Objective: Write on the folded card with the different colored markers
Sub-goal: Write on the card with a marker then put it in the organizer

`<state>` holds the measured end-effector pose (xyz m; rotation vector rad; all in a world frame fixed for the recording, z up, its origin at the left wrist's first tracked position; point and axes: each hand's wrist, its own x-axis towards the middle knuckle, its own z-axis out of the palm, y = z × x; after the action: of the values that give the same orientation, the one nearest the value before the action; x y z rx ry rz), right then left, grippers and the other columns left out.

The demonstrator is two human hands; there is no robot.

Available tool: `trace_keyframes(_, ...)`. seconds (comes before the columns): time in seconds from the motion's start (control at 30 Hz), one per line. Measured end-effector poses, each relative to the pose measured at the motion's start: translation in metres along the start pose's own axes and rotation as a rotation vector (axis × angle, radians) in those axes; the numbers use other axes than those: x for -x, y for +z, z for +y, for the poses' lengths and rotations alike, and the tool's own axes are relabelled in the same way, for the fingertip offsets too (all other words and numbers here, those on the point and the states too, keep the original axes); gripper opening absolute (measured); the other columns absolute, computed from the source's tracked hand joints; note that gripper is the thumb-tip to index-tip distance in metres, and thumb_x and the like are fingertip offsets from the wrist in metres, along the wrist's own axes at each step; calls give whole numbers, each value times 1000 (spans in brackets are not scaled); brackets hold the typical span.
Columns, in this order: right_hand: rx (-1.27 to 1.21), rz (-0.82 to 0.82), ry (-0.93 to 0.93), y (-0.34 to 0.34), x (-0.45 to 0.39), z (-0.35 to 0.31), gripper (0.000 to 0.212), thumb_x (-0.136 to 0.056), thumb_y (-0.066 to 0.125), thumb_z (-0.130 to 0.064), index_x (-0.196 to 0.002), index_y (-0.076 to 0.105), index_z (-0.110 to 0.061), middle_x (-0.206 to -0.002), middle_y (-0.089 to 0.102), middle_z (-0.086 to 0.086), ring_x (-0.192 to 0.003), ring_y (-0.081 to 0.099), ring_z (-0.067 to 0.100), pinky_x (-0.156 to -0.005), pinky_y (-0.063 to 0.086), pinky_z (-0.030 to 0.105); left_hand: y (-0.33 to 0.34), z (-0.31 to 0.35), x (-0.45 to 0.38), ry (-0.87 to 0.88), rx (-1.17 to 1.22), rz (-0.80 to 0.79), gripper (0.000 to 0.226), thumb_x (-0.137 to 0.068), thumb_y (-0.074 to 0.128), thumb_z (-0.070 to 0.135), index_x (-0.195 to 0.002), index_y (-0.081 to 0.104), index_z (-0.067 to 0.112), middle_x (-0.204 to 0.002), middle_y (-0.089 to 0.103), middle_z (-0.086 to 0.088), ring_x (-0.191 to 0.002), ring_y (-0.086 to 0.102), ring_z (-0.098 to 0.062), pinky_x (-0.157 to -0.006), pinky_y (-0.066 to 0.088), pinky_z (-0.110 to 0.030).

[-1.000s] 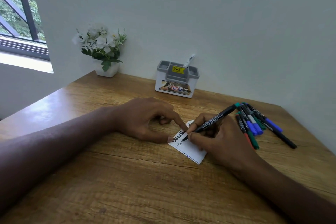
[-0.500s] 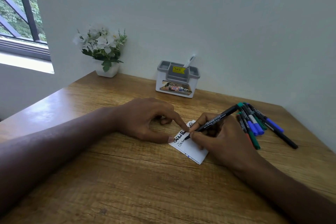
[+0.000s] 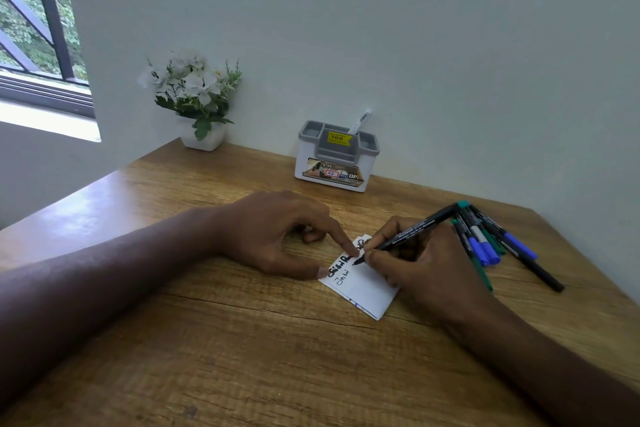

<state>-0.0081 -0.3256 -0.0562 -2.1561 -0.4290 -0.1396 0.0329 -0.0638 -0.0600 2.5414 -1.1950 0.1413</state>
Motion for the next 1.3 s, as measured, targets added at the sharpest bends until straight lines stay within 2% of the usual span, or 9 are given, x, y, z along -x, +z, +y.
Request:
trace_keyframes(0.1, -29, -23, -1, 0, -1, 2, 7, -84, 82, -20, -79, 78, -25, -84, 79, -14, -80, 72, -2, -61, 56, 15, 1, 0, -1, -3, 6, -3, 46, -94, 67, 59, -139, 60, 52, -87, 53, 16, -86, 58, -10, -71, 49, -35)
trace_keyframes(0.23, 11, -52, -6, 1, -1, 4, 6, -84, 82, -23, -82, 78, -27, -88, 79, -16, -88, 72, 0, -70, 63, 24, 0, 0, -1, -7, 7, -3, 48, -94, 68, 57, -140, 59, 49, -88, 54, 14, -88, 58, -11, -72, 48, -32)
trace_keyframes(0.33, 29, -48, -9, 0, 0, 4, 5, -83, 80, -24, -81, 77, -27, -89, 78, -16, -91, 71, 0, -74, 63, 27, 1, 1, 0, -7, 6, -8, 49, -94, 67, 59, -141, 58, 50, -89, 54, 15, -88, 59, -11, -74, 50, -37)
trace_keyframes(0.43, 19, -63, -3, 1, 0, 4, 4, -85, 81, -27, -84, 78, -29, -90, 79, -17, -91, 71, -3, -72, 62, 21, 1, 0, 0, -18, 1, -7, 49, -93, 67, 60, -140, 58, 51, -88, 54, 15, -89, 58, -9, -74, 50, -35)
trace_keyframes(0.5, 32, -46, 6, 1, 0, 4, 3, -85, 82, -29, -84, 79, -30, -89, 79, -16, -88, 71, -1, -70, 62, 23, 1, 1, 1, -21, -3, -1, 49, -93, 66, 61, -140, 58, 52, -89, 54, 14, -89, 58, -8, -74, 49, -33)
trace_keyframes(0.67, 34, -30, 5, 1, -1, 6, 5, -83, 81, -26, -80, 77, -27, -87, 79, -14, -86, 72, 2, -70, 63, 27, 1, 2, 0, -18, 6, -11, 49, -93, 65, 62, -140, 58, 53, -89, 55, 14, -88, 58, -10, -74, 51, -40)
trace_keyframes(0.9, 17, -33, 28, 0, -4, 6, 6, -84, 80, -25, -79, 77, -26, -85, 78, -15, -81, 71, -1, -64, 58, 17, 0, 0, 1, -27, -5, -17, 50, -93, 64, 65, -142, 56, 54, -91, 55, 16, -90, 58, -9, -76, 52, -43)
trace_keyframes(1.03, 1, -28, 28, 1, -4, 5, 6, -85, 80, -22, -80, 77, -24, -84, 78, -14, -78, 71, 1, -64, 58, 19, 0, 1, 1, -21, 0, -17, 50, -94, 63, 64, -142, 56, 53, -90, 55, 17, -89, 58, -9, -75, 51, -40)
trace_keyframes(1.3, 17, -14, 42, 0, -3, 4, 6, -86, 79, -24, -81, 77, -26, -85, 78, -16, -77, 72, 1, -63, 59, 17, 0, 2, 2, -23, -1, -20, 50, -94, 64, 63, -142, 57, 53, -89, 54, 17, -87, 58, -9, -74, 52, -45)
